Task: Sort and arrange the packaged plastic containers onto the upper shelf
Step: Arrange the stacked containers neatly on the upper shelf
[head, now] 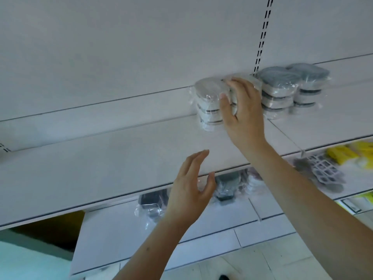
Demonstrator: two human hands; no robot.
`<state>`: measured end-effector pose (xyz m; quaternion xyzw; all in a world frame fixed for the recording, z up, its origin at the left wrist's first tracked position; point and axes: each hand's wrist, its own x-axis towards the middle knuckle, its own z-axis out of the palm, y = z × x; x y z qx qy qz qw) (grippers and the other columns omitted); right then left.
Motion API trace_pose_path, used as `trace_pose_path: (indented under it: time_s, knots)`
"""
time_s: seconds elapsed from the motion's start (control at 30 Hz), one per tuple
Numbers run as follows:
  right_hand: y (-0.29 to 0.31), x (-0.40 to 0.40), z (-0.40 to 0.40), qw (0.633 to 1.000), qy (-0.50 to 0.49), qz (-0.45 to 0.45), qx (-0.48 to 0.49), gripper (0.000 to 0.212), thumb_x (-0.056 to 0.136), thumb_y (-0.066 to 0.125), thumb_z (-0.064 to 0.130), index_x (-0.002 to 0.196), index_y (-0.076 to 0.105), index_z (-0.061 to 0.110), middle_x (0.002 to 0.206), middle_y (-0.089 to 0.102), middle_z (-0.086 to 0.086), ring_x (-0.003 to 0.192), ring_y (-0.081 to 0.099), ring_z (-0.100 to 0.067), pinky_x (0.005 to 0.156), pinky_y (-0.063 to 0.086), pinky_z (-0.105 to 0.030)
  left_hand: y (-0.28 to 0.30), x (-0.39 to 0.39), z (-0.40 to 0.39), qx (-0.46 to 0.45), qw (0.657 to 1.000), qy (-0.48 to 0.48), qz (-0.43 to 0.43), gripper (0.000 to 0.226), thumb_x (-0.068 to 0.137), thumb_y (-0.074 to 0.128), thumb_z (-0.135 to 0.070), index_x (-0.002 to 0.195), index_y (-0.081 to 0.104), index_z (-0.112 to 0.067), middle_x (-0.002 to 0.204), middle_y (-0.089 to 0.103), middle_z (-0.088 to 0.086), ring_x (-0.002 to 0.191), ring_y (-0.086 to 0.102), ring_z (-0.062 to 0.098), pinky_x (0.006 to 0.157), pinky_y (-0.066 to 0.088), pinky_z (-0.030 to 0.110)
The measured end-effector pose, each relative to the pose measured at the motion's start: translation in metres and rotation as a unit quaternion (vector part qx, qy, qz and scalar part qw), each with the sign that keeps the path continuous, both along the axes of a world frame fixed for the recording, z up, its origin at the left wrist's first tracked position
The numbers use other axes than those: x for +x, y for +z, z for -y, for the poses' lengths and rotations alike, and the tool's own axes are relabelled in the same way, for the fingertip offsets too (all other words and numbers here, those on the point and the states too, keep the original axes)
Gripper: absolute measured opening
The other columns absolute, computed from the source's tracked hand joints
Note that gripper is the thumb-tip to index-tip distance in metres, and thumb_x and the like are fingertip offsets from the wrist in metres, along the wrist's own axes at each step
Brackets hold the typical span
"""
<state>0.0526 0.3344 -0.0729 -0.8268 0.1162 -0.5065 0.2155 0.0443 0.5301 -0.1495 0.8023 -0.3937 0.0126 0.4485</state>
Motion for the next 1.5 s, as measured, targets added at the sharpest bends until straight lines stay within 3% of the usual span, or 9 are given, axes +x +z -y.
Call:
trace_pose_path:
  time_s: [0.2, 0.4, 0.57, 0.67, 0.93, 1.1, 1.23, 1.37, 1.5]
  knots:
    - [-0.019, -0.026, -0.09, 0.998, -0.013, 0.058, 0.02, 0.031, 0.101, 0.049, 0.021, 0.121, 0.062, 0.001, 0.125, 0.058, -0.015, 0.117, 0.054, -0.028, 0.104, 0.039, -0.024, -0.049, -0.037, -0.09, 0.049, 0.997, -0.055, -0.018, 0.046, 0.097, 0.052, -0.034, 0.143, 0.046, -0.033, 0.138, 0.046, -0.023, 0.126, 0.047, -0.003, 0.104, 0.04, 0.017]
    - [-0.084, -0.047, -0.177, 0.999, 0.035, -0.003, 0.03, 0.028, 0.101, 0.048, 0.018, 0.118, 0.062, 0.001, 0.12, 0.06, -0.012, 0.11, 0.058, -0.028, 0.094, 0.049, -0.04, -0.119, -0.051, -0.172, 0.121, 0.989, -0.017, -0.083, 0.05, 0.098, 0.057, -0.033, 0.147, 0.043, -0.03, 0.142, 0.047, -0.016, 0.128, 0.045, 0.002, 0.105, 0.038, 0.018]
    - [-0.16, -0.044, -0.208, 0.99, 0.075, -0.118, 0.035, 0.029, 0.102, 0.048, 0.024, 0.118, 0.062, 0.004, 0.115, 0.062, -0.009, 0.1, 0.061, -0.023, 0.083, 0.054, -0.035, -0.173, -0.036, -0.214, 0.165, 0.971, 0.054, -0.165, 0.05, 0.098, 0.058, -0.033, 0.146, 0.044, -0.029, 0.139, 0.049, -0.013, 0.125, 0.05, 0.005, 0.1, 0.047, 0.025]
    - [-0.217, -0.016, -0.211, 0.966, 0.084, -0.239, 0.054, 0.044, 0.098, 0.05, 0.037, 0.129, 0.056, 0.007, 0.127, 0.058, -0.011, 0.101, 0.063, -0.023, 0.078, 0.052, -0.024, -0.203, -0.016, -0.224, 0.153, 0.954, 0.122, -0.229, 0.047, 0.098, 0.059, -0.027, 0.144, 0.048, -0.026, 0.136, 0.053, -0.008, 0.12, 0.054, 0.007, 0.097, 0.049, 0.028]
    - [-0.344, 0.092, -0.237, 0.914, 0.042, -0.402, 0.022, 0.099, 0.08, 0.059, 0.074, 0.156, 0.03, 0.018, 0.161, 0.026, -0.021, 0.139, 0.039, -0.043, 0.103, 0.05, -0.048, -0.271, 0.032, -0.239, 0.149, 0.905, 0.256, -0.306, 0.039, 0.1, 0.057, -0.021, 0.139, 0.053, -0.02, 0.128, 0.057, -0.001, 0.108, 0.057, 0.007, 0.09, 0.049, 0.025]
    - [-0.366, 0.134, -0.243, 0.894, -0.006, -0.443, 0.059, 0.097, 0.084, 0.057, 0.071, 0.159, 0.024, 0.02, 0.165, 0.012, -0.023, 0.148, 0.023, -0.044, 0.117, 0.031, -0.048, -0.278, 0.063, -0.227, 0.111, 0.887, 0.314, -0.32, 0.034, 0.102, 0.053, -0.021, 0.135, 0.056, -0.019, 0.126, 0.06, 0.0, 0.097, 0.057, -0.001, 0.073, 0.039, 0.001]
    - [-0.375, 0.138, -0.245, 0.905, -0.02, -0.42, 0.059, 0.085, 0.089, 0.057, 0.058, 0.156, 0.032, 0.013, 0.163, 0.02, -0.024, 0.145, 0.03, -0.046, 0.113, 0.04, -0.048, -0.276, 0.086, -0.216, 0.062, 0.883, 0.342, -0.315, 0.032, 0.103, 0.051, -0.022, 0.134, 0.057, -0.018, 0.124, 0.061, -0.003, 0.096, 0.054, -0.009, 0.071, 0.037, -0.005]
    - [-0.376, 0.126, -0.242, 0.93, 0.011, -0.361, 0.07, 0.085, 0.087, 0.057, 0.057, 0.152, 0.038, 0.005, 0.16, 0.029, -0.023, 0.142, 0.038, -0.042, 0.108, 0.047, -0.047, -0.275, 0.105, -0.212, -0.025, 0.863, 0.357, -0.355, 0.036, 0.104, 0.047, -0.03, 0.136, 0.056, -0.017, 0.124, 0.065, -0.001, 0.108, 0.062, 0.006, 0.094, 0.051, 0.018]
    - [-0.367, 0.09, -0.261, 0.946, 0.106, -0.302, 0.047, 0.089, 0.09, 0.06, 0.059, 0.153, 0.034, 0.003, 0.161, 0.03, -0.019, 0.145, 0.036, -0.033, 0.112, 0.044, -0.037, -0.267, 0.123, -0.209, -0.177, 0.792, 0.287, -0.509, 0.043, 0.103, 0.048, -0.042, 0.136, 0.053, -0.016, 0.129, 0.064, 0.007, 0.116, 0.066, 0.02, 0.104, 0.051, 0.038]
